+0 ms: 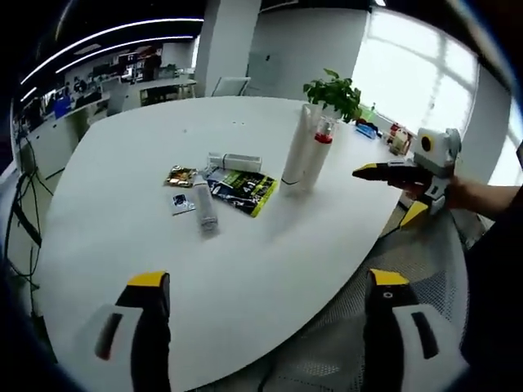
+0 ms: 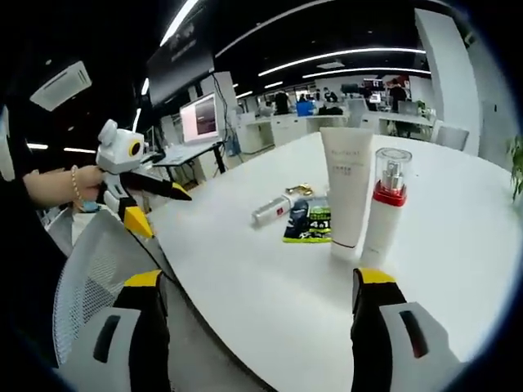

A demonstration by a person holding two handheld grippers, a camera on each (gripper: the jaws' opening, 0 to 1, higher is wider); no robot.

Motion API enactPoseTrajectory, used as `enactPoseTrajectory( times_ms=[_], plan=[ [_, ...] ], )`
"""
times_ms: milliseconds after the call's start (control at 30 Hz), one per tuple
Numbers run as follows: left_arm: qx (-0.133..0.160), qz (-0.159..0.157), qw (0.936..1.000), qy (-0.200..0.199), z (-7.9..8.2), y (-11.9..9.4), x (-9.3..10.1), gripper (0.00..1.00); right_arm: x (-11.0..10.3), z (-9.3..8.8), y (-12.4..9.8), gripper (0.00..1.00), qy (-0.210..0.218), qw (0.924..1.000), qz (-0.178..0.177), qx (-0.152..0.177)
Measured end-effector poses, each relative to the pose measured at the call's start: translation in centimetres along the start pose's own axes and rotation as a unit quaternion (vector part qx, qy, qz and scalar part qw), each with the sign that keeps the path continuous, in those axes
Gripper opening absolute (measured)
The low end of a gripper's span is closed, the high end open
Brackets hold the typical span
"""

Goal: Arrange the skincare products in the storage area until every visible bottle or jar stands upright without overlapping.

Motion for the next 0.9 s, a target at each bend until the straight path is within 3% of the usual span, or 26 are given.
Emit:
enactPoseTrajectory(
  times_ms=[267, 400, 900],
  plan=[
    [-0.004, 0.010, 0.9999, -0.009, -0.9, -0.3, 0.7, 0.97, 0.0, -0.3, 0.2, 0.99, 0.003, 0.9999, -0.002, -0.013],
    [-0.004, 0.012, 0.9999, 0.005, -1.8, 0.0, 0.4, 0.99, 0.1, -0.4, 0.1, 1.00, 0.011, 0.9998, -0.005, -0.016],
    [-0.018, 0.004, 0.9998, 0.005, -1.8, 0.3, -0.1, 0.99, 0.1, -0.5, 0.1, 1.00, 0.021, 0.9994, -0.010, -0.025]
  ],
)
Point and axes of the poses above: the point that each gripper's makers call its tool centre point, and the gripper's own axes: y roughly forward along the fingers, x roughly to its right, z roughly out of its top, the point moved 10 cm from there along -y, roughly backward along the fingers, and after that the axes turned 7 degrees about x, right-handed, at the moved point
